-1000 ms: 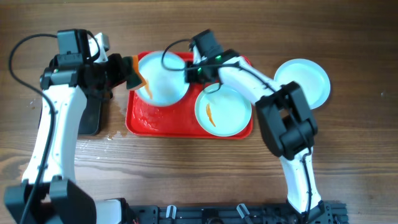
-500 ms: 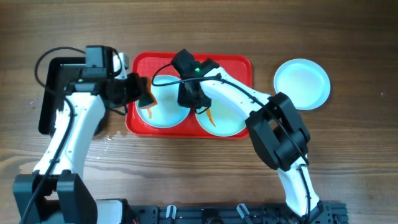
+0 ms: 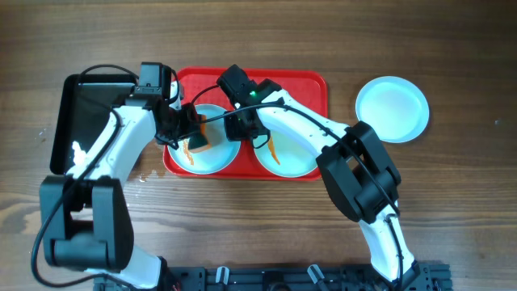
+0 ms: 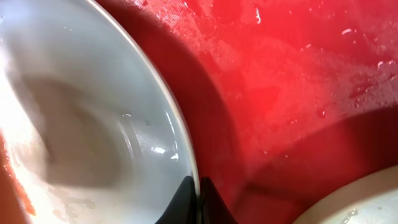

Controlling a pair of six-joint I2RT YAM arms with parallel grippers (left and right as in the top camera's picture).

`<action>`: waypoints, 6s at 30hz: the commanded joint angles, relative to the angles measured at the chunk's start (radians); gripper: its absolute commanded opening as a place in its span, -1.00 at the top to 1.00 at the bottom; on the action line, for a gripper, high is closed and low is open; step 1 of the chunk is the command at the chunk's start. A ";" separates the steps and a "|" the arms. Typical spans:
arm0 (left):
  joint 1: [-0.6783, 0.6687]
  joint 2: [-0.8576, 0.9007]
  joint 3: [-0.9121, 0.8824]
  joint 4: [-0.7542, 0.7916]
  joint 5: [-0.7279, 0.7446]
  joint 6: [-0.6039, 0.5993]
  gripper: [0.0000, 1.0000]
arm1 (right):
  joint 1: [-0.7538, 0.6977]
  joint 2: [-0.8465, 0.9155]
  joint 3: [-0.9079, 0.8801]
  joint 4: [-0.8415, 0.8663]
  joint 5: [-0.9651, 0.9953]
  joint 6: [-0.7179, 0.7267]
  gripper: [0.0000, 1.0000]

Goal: Clean dirty plates on tray and stack at the side
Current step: 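Reach the right gripper to the rim of the left plate, then scrub the left plate with the sponge while the right gripper holds it, then carry the left plate with the right gripper onto the plate at right, then reach the right gripper back and grip the last plate's rim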

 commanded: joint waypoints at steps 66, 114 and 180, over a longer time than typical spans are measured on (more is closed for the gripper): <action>-0.169 0.182 0.094 0.001 -0.093 -0.295 0.92 | 0.004 0.011 -0.008 0.005 -0.014 -0.017 0.91; -0.098 -0.258 0.092 -0.281 -0.368 -0.295 0.92 | 0.193 -0.133 0.388 -0.220 1.330 -0.439 0.91; -0.098 -0.258 0.092 -0.258 -0.357 -0.295 0.92 | -1.042 -0.262 -0.138 -0.328 -0.045 -0.196 -0.32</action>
